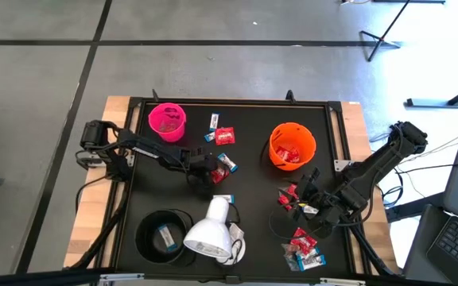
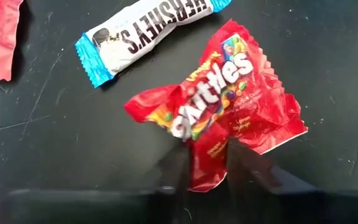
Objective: Sort candy
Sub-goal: Put the red candy into the orange bucket
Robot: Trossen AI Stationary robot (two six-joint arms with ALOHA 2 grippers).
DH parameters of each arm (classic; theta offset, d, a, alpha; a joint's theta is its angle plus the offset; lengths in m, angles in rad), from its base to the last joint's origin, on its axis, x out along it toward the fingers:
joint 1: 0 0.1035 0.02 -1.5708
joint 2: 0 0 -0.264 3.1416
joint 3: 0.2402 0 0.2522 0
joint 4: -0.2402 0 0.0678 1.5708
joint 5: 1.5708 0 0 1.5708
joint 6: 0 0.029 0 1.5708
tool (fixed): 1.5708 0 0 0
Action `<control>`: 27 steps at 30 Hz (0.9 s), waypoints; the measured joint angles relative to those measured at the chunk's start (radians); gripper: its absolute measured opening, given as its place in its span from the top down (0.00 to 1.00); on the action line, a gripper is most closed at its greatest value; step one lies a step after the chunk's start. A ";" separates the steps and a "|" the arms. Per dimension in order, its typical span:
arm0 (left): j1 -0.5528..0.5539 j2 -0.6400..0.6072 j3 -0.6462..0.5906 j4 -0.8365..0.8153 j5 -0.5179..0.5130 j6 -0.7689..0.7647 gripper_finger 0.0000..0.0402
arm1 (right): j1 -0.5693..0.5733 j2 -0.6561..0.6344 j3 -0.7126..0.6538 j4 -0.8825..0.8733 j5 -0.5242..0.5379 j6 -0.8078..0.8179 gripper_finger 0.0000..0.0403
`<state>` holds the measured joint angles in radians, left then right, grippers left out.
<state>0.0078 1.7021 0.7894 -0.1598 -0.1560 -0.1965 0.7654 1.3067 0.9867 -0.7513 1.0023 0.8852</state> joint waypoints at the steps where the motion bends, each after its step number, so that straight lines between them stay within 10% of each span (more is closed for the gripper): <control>1: -0.001 -0.011 -0.001 -0.006 0.000 -0.001 0.87 | 0.000 0.000 0.000 0.000 0.000 0.000 0.58; 27: -0.011 -0.453 -0.003 0.111 -0.216 0.019 1.00 | -0.012 0.000 0.000 0.049 0.182 0.000 0.58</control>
<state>-0.0032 1.2491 0.7864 -0.0492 -0.3721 -0.1777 0.7530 1.3067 0.9863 -0.7024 1.1844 0.8856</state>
